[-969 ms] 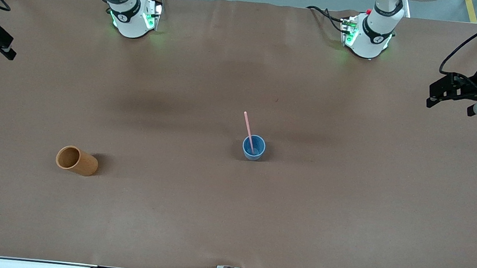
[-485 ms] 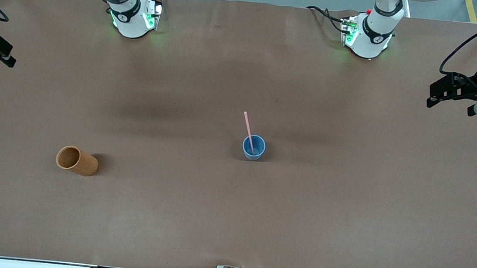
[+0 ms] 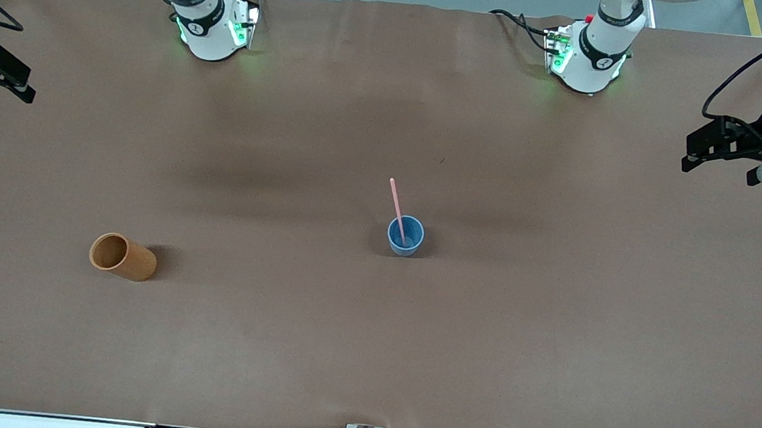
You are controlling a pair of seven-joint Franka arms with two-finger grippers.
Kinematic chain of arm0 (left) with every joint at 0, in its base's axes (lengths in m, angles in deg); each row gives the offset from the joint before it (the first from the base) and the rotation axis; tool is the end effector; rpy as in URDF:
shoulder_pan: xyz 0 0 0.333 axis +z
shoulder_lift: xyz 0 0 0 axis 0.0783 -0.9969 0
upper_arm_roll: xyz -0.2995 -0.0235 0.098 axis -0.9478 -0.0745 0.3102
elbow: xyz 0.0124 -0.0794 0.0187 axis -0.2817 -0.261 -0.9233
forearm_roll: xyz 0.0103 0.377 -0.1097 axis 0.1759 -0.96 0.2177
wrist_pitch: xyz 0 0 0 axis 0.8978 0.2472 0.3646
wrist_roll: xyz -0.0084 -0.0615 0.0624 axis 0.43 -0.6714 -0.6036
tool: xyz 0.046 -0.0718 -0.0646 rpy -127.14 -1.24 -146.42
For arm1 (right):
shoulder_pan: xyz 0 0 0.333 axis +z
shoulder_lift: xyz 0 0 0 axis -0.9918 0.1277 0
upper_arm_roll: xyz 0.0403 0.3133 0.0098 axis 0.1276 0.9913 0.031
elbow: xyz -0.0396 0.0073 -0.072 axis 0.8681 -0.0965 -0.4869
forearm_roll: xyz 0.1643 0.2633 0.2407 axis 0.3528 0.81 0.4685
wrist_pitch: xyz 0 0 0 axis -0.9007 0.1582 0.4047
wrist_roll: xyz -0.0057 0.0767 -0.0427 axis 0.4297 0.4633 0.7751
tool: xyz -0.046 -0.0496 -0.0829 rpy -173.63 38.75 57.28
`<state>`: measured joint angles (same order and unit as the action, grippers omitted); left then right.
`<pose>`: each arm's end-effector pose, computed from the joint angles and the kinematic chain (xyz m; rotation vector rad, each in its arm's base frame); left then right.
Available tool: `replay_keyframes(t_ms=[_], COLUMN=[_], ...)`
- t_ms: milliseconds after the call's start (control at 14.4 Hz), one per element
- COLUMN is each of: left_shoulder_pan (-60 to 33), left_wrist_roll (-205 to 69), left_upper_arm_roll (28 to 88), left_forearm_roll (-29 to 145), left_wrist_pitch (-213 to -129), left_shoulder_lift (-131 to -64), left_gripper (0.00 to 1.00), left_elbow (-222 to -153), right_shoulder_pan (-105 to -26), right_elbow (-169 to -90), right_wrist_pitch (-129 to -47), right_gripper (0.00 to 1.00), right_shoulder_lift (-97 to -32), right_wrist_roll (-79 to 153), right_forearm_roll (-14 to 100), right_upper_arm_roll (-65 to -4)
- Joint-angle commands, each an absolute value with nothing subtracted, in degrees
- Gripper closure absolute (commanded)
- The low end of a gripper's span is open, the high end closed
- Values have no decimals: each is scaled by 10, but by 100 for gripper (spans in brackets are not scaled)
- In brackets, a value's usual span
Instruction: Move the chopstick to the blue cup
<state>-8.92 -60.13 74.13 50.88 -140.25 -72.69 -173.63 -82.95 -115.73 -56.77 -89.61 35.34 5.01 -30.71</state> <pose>0.5486 -0.0659 0.6507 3.1037 -0.2099 0.0071 0.5355 -0.0198 0.6664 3.1216 0.0388 -0.0025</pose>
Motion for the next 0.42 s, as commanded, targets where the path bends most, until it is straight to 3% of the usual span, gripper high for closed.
replay_keyframes(t_ms=[0,346], left_shoulder_pan=[-90,-91], left_wrist_roll=[-600,-601], left_upper_arm_roll=[743,743], left_forearm_roll=[515,515], left_wrist_pitch=[-1393,-1393], left_shoulder_lift=[-732,-732], left_gripper=[0,0], left_elbow=[-1721,-1721], right_shoulder_pan=[-836,-833], right_elbow=[-1147,-1149], right_wrist_pitch=[-560,-562], right_gripper=[0,0], right_shoulder_lift=[-893,-893], right_wrist_roll=[363,356], right_forearm_roll=[50,50], right_upper_arm_roll=[-305,-305])
